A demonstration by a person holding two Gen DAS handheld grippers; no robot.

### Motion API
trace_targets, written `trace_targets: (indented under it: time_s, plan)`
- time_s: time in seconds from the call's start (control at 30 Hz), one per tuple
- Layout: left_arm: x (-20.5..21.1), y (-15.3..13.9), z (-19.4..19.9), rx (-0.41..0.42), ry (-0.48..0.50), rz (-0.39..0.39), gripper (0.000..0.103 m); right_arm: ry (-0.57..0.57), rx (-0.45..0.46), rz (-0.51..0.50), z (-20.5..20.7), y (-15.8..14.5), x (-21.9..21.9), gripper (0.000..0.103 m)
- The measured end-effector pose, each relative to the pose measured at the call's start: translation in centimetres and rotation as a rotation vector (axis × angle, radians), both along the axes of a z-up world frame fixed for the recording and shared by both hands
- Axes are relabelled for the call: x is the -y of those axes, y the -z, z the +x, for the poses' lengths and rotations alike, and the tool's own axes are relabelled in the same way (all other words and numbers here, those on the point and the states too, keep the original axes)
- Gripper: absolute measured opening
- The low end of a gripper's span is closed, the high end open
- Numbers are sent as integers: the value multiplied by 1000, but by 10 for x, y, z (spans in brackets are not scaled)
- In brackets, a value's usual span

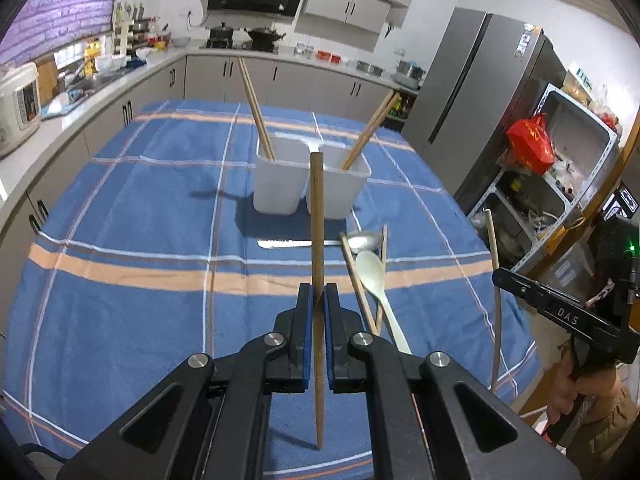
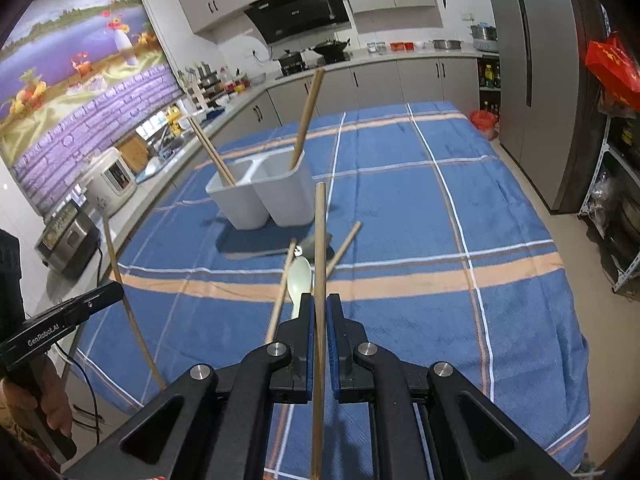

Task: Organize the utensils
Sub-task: 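Lift both chopsticks and carry them above the white holder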

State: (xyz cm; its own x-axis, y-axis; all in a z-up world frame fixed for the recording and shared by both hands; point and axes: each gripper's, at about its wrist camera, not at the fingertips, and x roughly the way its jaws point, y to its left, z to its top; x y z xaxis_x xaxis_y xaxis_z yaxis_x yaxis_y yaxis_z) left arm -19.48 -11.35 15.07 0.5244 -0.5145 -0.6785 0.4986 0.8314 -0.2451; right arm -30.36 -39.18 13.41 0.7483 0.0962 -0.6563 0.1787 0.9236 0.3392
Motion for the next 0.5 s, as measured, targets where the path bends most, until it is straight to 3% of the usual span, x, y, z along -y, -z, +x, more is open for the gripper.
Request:
trace_targets:
  time_s: [0.5]
  plan:
    - [-15, -47, 14, 86, -25, -65, 4, 14, 86, 26, 32, -22, 6, 6]
